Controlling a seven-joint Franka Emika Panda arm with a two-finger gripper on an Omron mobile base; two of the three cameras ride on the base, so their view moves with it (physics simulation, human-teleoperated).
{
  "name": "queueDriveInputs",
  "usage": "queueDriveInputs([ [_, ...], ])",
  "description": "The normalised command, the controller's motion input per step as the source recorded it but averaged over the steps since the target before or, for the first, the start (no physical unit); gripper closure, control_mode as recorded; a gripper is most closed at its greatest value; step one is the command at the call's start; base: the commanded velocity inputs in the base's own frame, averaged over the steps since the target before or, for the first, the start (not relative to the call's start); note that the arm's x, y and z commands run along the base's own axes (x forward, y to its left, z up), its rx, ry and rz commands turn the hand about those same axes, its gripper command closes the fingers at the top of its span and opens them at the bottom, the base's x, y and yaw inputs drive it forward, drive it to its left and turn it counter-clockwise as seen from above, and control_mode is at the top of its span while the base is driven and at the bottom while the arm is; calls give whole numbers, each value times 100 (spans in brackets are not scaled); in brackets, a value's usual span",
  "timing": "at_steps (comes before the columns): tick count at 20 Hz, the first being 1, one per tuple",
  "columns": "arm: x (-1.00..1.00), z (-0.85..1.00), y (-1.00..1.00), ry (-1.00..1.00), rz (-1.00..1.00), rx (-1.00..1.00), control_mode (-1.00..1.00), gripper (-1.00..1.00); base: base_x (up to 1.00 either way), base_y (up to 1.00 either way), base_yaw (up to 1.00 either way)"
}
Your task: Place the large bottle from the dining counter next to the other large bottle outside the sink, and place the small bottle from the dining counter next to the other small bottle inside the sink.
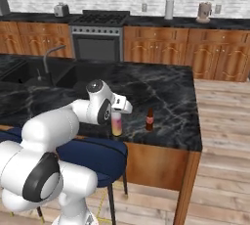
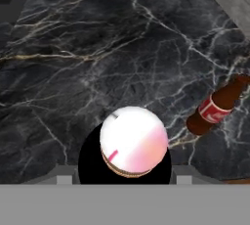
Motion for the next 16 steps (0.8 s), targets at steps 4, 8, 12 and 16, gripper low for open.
queueDriveInputs([
  [4, 0, 0, 0, 0, 0, 0, 100, 100, 0, 54, 0],
  [8, 0, 0, 0, 0, 0, 0, 100, 100, 0, 56, 0],
  [12, 0, 0, 0, 0, 0, 0, 100, 100, 0, 57, 0],
  [16, 0, 0, 0, 0, 0, 0, 100, 100, 0, 58, 0],
])
